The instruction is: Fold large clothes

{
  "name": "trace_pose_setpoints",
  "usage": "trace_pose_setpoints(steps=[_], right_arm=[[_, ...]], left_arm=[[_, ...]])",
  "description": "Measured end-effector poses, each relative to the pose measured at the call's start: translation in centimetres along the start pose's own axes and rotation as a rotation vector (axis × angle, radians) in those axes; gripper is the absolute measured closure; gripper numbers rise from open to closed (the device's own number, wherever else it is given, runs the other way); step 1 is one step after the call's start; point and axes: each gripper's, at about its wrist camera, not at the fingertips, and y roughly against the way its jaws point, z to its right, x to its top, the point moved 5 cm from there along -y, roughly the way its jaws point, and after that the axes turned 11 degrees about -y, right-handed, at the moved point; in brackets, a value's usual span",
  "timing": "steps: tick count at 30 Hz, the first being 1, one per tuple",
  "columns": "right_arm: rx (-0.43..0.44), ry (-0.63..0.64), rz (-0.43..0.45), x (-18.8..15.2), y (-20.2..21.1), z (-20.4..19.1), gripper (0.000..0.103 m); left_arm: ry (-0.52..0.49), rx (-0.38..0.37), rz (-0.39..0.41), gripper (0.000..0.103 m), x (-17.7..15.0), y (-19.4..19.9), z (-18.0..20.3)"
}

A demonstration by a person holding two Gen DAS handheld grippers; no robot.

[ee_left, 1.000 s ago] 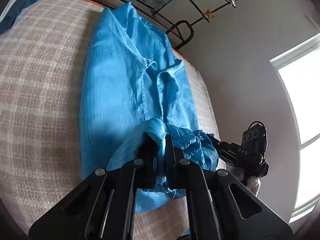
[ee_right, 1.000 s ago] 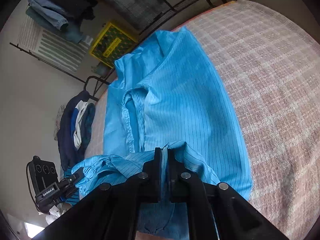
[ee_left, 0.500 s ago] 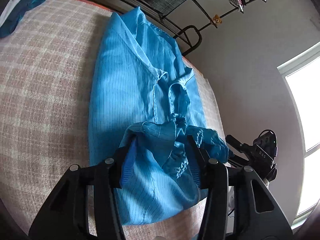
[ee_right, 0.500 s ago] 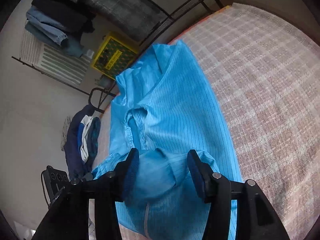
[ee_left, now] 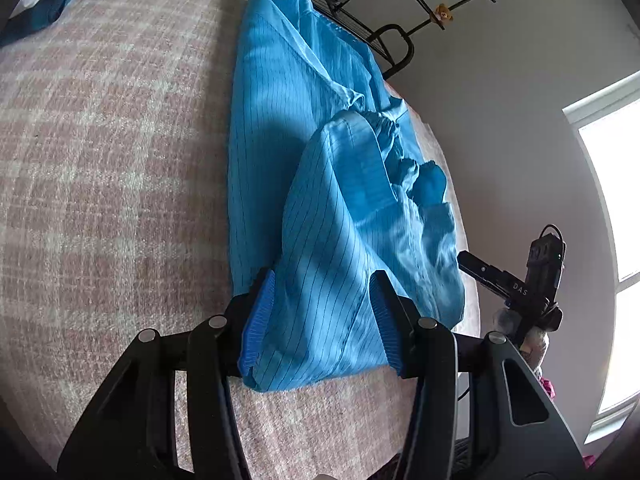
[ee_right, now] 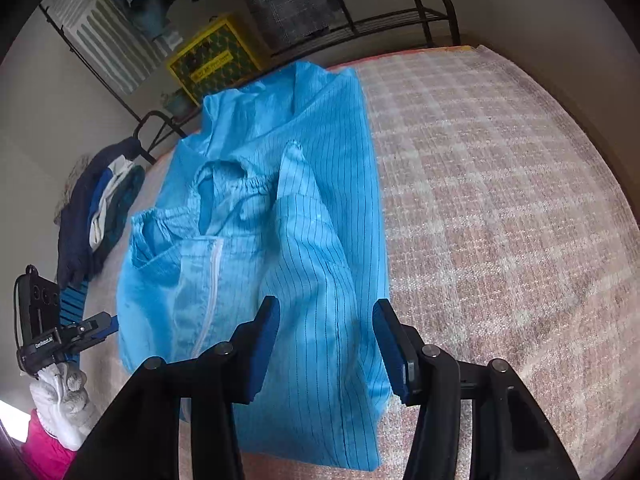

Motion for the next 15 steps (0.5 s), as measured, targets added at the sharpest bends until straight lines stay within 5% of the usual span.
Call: trace_pose_setpoints(steps=[5, 9, 12, 15], right_arm=[[-0.057, 0.041, -0.021, -0.6, -1.6, -0.3, 0.076], [-0.068, 0.055, 0.011, -0.3, -1.2, -0.9, 0.094], [-0.078, 0.042, 0.066, 0.4, -0.4, -1.2, 0.098], [-0.141, 0.042, 0.068, 0.6, -1.2, -0.6, 0.097]], left_arm=[[-0.076, -0.002, -0.049, 0.056, -1.4, -1.1, 0.9], [-0.103, -0.004, -0.07, 0.096, -2.0, -1.4, 1.3], [-0.085, -0.023, -0.047, 0.1, -2.6, -0.5, 1.6], [-0.041, 0.059, -0.035, 0.097, -3.7, -0.3, 0.3]])
